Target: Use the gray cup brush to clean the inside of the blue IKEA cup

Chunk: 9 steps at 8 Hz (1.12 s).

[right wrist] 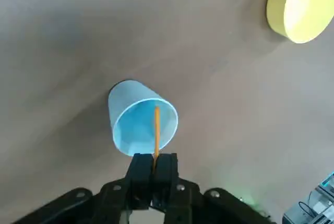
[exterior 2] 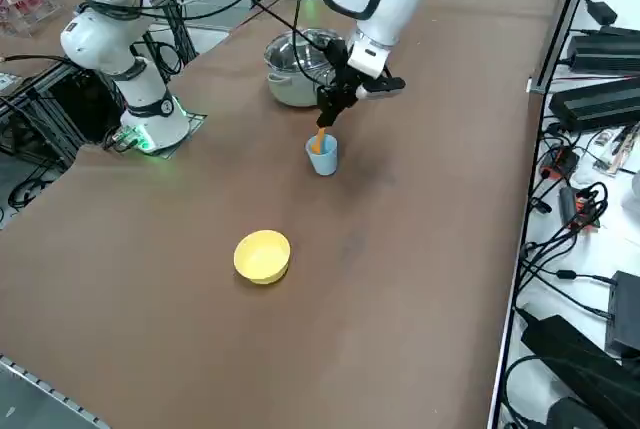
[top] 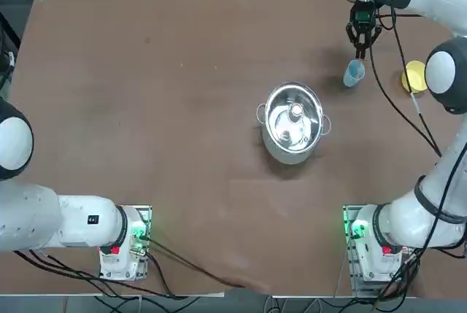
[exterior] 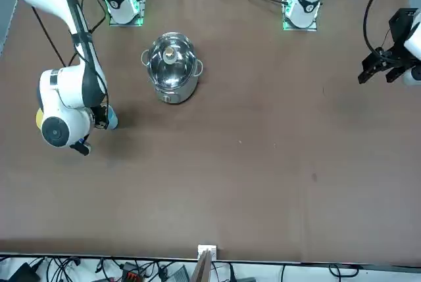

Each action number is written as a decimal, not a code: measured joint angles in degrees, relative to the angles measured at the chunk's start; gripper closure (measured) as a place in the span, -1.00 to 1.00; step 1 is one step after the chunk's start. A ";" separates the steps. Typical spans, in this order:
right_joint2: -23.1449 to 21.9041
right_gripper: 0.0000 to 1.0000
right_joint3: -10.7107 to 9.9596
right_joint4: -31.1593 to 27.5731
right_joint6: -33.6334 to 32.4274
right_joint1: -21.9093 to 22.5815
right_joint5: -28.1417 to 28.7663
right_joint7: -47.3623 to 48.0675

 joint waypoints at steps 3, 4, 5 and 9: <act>0.23 0.95 -0.04 0.54 0.17 -0.38 -0.90 0.00; 0.71 0.95 -0.03 1.73 0.22 -0.36 -0.90 0.00; 1.30 0.95 0.02 3.18 0.22 -0.33 -0.89 0.00; 2.11 0.95 0.41 4.76 1.79 0.05 1.53 0.00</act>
